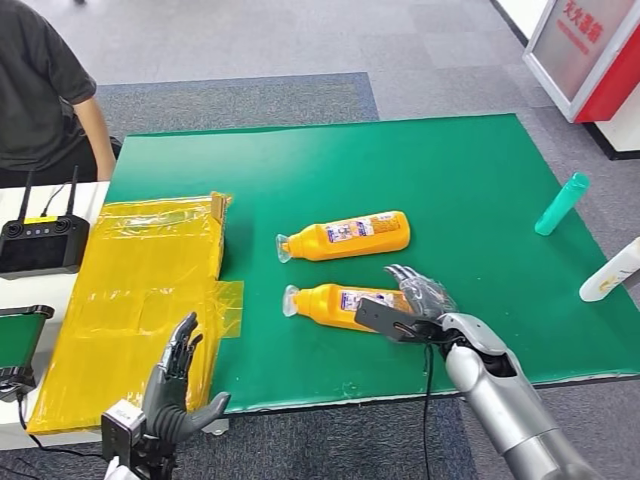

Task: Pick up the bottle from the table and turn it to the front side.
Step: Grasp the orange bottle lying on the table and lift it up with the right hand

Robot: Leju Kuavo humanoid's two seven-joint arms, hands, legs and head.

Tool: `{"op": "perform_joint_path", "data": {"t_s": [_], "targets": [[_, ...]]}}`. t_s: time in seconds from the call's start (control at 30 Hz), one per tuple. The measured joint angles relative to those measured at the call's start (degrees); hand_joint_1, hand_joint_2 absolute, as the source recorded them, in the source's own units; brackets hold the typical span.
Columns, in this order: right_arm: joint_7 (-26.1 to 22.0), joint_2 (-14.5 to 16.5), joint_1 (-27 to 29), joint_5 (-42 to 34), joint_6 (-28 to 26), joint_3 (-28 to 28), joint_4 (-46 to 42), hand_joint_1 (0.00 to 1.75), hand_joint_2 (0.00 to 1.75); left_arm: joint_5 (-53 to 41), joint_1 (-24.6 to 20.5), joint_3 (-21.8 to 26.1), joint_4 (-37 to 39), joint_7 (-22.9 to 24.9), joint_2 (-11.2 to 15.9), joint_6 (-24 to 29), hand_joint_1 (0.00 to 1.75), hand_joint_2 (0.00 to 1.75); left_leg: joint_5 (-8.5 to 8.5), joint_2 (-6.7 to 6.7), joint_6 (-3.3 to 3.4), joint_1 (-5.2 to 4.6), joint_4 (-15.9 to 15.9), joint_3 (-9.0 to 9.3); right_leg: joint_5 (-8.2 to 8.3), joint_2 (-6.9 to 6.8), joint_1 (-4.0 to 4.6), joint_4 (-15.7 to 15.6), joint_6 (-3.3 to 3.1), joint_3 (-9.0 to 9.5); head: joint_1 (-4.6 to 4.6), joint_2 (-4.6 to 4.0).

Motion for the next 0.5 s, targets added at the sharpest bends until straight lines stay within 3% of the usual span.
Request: {"op": "perform_joint_path", "data": {"t_s": [0.33, 0.4, 0.5], "targets": [[-1.1, 1.7, -0.9, 1.9, 0.2, -2.1, 5.2, 0.04, 1.75, 0.2, -0.5, -0.3, 0.1, 0.0, 0.0, 0.1, 0.0, 1.75, 0.0, 0.0, 0.0, 0.01, 0.0, 0.01, 0.0, 0.0, 0.0, 0.0, 0.0, 0.0, 0.0, 0.0], [-1.4, 1.9, -1.2, 2.1, 0.4, -2.4, 5.9, 0.34, 1.75, 0.3, -0.5, -0.3, 0.1, 0.0, 0.1, 0.1, 0.0, 1.75, 0.0, 0.0, 0.0, 0.01, 0.0, 0.02, 0.0, 0.0, 0.0, 0.0, 0.0, 0.01, 0.0, 0.0], [-1.7, 2.1, -1.6, 2.3, 0.8, -2.6, 6.8, 1.42, 1.75, 0.3, -0.7, -0.4, 0.1, 0.0, 0.1, 0.1, 0.0, 1.75, 0.0, 0.0, 0.0, 0.01, 0.0, 0.04, 0.0, 0.01, 0.0, 0.0, 0.0, 0.02, 0.0, 0.0]]}}
